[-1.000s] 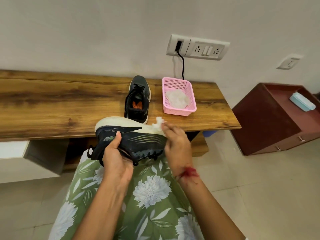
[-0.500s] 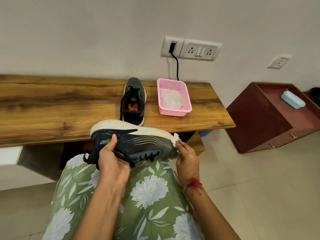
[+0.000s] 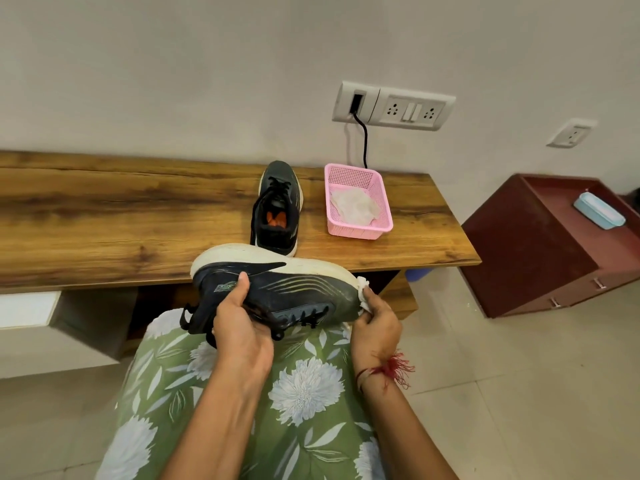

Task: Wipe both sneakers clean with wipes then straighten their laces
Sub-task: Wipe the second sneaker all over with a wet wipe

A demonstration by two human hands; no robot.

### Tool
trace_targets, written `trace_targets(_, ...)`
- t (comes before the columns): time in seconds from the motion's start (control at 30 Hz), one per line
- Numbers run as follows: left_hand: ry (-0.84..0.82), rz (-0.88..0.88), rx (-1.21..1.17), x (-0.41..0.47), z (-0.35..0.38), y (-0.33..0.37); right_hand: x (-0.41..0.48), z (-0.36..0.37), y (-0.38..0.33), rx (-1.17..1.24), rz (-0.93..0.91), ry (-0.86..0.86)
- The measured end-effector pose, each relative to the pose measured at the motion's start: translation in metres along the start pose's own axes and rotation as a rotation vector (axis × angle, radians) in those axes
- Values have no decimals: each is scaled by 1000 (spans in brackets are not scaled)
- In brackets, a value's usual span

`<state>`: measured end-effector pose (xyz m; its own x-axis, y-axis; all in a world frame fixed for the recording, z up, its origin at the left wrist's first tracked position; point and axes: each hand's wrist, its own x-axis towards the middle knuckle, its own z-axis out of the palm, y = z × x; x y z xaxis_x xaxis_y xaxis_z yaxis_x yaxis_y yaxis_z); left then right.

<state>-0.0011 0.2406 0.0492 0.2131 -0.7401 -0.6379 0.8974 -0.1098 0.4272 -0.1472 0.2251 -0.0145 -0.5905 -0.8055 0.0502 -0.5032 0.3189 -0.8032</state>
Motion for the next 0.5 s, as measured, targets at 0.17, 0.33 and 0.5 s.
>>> trace_targets(0.17,-28,21,52,-9,7,-8,-2,1,-16,-15,-77,18)
trace_targets(0.33,-50,42,98,-12,10,-10,-11,3,-42,24,-268,21)
trace_targets(0.5,-39,39,125,-11,9,-12,-29,7,-80,-87,-554,-129)
